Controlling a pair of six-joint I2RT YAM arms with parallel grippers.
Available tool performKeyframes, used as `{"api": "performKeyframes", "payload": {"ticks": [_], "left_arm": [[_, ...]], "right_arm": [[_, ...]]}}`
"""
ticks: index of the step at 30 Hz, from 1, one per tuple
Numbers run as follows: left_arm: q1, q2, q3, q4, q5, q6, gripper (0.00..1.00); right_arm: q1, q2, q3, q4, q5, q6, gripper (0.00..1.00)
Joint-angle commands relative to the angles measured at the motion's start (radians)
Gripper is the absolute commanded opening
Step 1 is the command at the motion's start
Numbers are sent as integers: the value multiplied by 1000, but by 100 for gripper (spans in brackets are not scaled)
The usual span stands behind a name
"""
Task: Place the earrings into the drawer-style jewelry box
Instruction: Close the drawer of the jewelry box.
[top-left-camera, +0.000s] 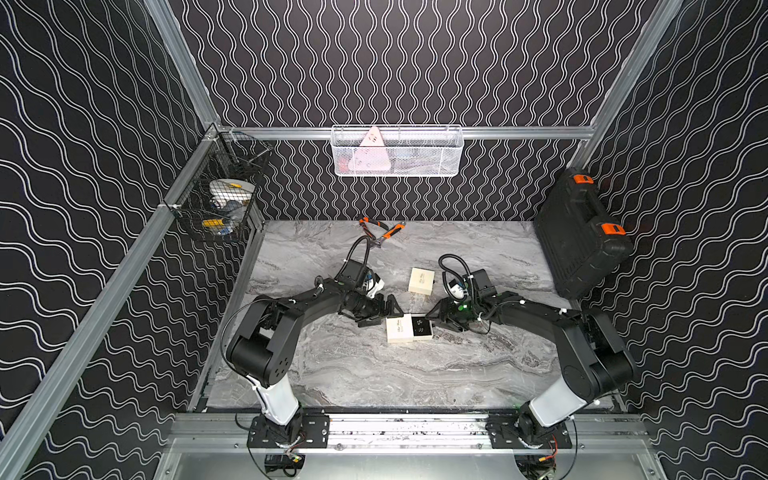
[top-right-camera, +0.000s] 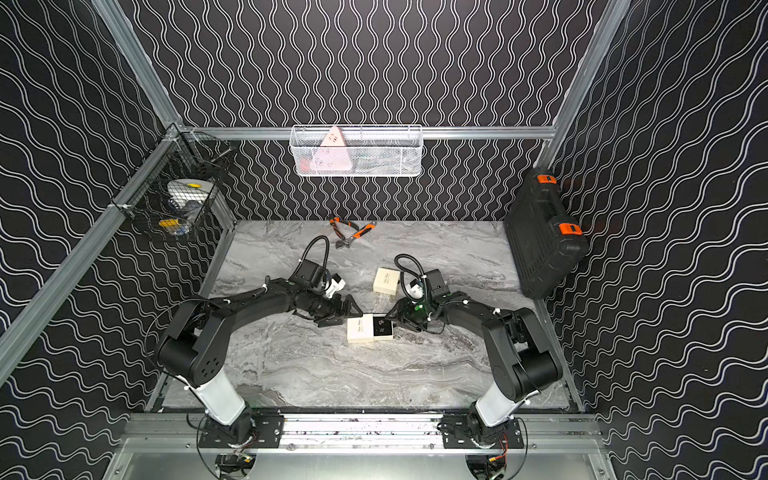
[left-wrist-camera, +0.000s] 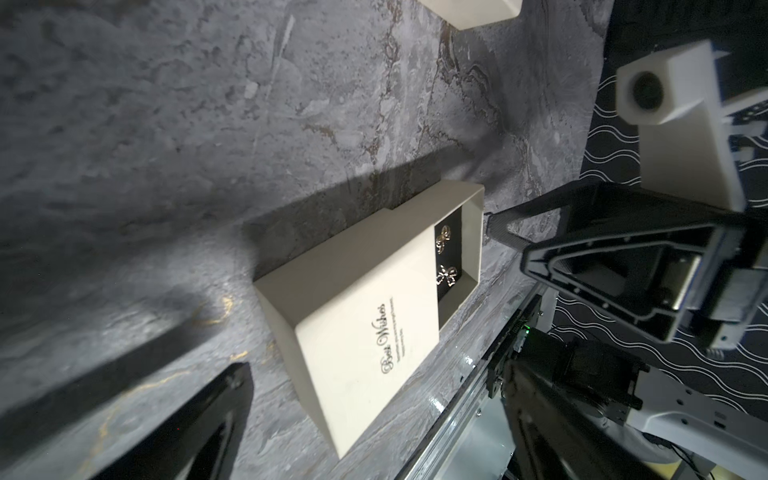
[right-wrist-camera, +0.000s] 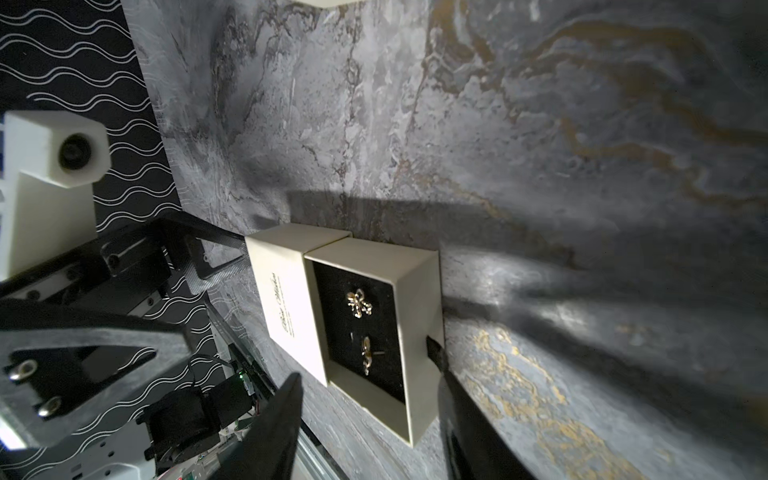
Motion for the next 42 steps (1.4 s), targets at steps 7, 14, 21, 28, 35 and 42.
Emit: {"api": "performKeyframes", "payload": {"ticks": [7,14,21,28,35,42], "left_arm": [[-26,15,-17,94,61,-65,98],[-57,38,-11,114,56,-85,98],[-75,61,-2,130,54,-97,98],[-93,78,11,140,53,-106,98],[-114,97,22,151,51,-115,98],[-133,112,35,157,48,-120,98]], "right_arm": [[12,13,1,61,-30,19,42],[21,6,-9,85,-38,39,41],[36,13,-10,108,-41,52,40],[50,30,-18,137,-50,70,40],[61,32,-26,152,-50,81,40],[61,21,-36,152,-45,82,40]]}}
